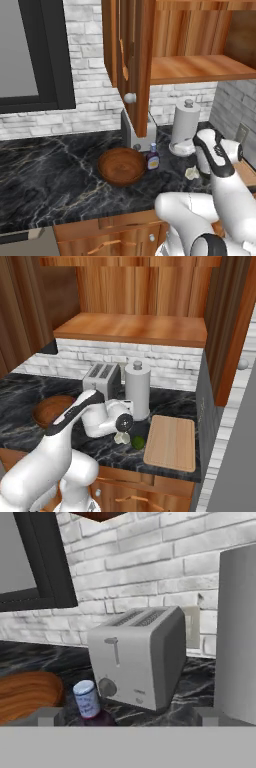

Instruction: Open the cabinet. Place the bowl and condiment on the counter. Then place the lime and garlic on the cutting board.

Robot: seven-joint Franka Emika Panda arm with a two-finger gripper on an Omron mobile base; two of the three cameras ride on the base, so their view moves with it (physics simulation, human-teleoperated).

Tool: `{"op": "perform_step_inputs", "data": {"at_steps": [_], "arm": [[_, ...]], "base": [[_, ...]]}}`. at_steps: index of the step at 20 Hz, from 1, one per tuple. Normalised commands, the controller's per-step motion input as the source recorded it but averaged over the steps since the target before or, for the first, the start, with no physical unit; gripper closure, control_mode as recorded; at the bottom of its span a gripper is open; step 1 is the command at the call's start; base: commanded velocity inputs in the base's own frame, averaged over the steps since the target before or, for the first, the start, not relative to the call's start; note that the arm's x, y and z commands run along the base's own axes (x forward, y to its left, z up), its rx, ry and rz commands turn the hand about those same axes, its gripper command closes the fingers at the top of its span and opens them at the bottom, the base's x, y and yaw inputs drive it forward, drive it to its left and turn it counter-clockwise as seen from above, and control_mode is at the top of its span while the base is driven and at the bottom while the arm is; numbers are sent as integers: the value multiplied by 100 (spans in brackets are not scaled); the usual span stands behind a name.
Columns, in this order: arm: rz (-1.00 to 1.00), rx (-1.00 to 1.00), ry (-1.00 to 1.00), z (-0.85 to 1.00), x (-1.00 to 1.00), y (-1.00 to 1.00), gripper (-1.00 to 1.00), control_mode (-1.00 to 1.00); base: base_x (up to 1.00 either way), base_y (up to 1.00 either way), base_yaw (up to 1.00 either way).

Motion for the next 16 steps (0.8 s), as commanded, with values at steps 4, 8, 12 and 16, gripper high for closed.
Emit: {"op": "perform_step_inputs", "data": {"at_steps": [4,8,12,16], "arm": [[-18,-1,6,14,-30,-10,-100,-100],[-1,0,2,6,3,2,-100,-100],[-8,-5,21,23,1,-5,-100,-100],[-11,-16,28,11,0,-9,-100,-100]], "base": [[0,0,0],[0,0,0],[0,0,0],[0,0,0]]}}
